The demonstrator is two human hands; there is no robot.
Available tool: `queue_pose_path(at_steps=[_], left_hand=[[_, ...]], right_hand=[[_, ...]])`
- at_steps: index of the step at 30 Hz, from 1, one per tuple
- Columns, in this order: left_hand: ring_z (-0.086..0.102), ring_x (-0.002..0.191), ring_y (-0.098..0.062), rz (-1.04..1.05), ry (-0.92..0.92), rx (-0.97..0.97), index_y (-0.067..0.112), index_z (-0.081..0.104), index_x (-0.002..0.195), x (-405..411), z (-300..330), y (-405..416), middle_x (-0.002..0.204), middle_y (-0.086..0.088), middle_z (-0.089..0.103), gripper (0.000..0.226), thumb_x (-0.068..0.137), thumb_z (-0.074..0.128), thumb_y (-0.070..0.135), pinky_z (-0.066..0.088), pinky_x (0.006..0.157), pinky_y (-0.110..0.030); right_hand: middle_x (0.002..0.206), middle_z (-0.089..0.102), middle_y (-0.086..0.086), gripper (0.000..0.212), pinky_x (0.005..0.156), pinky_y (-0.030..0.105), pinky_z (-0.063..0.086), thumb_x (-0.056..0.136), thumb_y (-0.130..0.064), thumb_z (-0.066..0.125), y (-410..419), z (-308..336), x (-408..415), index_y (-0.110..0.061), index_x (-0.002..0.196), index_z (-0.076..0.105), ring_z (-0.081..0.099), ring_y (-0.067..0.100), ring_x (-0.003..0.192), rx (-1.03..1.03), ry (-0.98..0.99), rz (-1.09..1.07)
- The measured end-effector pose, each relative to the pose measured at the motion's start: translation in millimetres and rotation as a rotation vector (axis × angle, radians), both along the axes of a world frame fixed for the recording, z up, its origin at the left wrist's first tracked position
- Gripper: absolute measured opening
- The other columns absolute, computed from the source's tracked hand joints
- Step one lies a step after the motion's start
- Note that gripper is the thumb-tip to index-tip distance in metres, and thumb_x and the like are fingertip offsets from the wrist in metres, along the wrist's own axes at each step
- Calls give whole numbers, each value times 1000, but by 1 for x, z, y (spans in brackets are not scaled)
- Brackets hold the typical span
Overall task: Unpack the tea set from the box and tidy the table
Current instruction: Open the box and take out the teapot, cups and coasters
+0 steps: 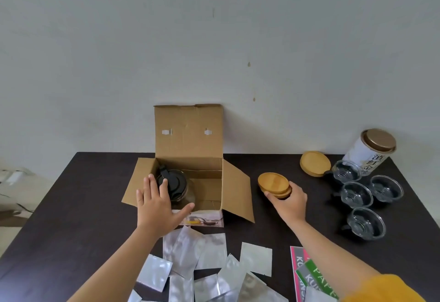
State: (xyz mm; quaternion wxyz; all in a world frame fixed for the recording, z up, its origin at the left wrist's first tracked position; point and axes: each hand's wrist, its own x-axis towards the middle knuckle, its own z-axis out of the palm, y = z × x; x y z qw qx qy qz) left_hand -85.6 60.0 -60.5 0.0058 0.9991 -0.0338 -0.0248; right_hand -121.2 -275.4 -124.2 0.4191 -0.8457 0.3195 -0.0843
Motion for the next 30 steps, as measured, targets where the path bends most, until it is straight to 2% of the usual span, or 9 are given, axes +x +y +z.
queue_pose_path(at_steps=[3,6,12,18,22,26,30], left_hand=[[3,145,-37,1,-9,-6,8,28,146,0,0,-1,155,-22,12,128,57,-3,95,10,114,-54],[3,145,-37,2,-10,-2,8,29,146,0,0,0,155,-22,13,128,57,-3,95,10,114,-54],[2,145,-37,-8,-8,9,9,27,147,0,0,1,156,-22,12,129,56,-4,95,9,114,-53],[-8,145,-37,-25,32,17,11,15,150,-2,7,2,157,-21,1,134,49,-11,95,2,115,-52],[-14,143,-38,-52,89,-2,10,5,150,-2,15,5,156,-23,-7,131,51,-2,95,-1,115,-52],[-15,143,-38,-102,139,-53,4,-6,148,-3,20,16,155,-23,-14,116,72,23,86,-1,115,-50],[-17,142,-38,-155,146,-18,3,-2,149,-13,19,34,154,-25,-16,96,86,20,72,-1,115,-51]], right_hand=[[128,56,7,90,93,38,44,58,-54,84,-2,-9,-5,-10,129,50,44,28,123,-79,30,50],[139,48,9,100,99,47,42,62,-48,85,0,-9,-10,-8,141,39,36,31,131,-118,68,71],[147,40,8,105,102,47,40,63,-47,85,1,2,-8,-10,145,30,31,30,135,-145,139,87],[145,42,6,92,100,48,41,71,-41,81,25,35,-5,-11,144,34,28,29,135,-144,-25,91],[141,46,7,79,100,41,39,78,-36,77,66,70,-1,-9,141,39,33,29,132,-175,-178,136],[136,50,5,63,101,31,35,84,-29,71,121,100,5,-10,138,44,39,25,128,-204,-272,226],[135,51,-3,56,100,28,39,87,-37,64,173,116,15,-20,137,44,43,18,129,-242,-203,378]])
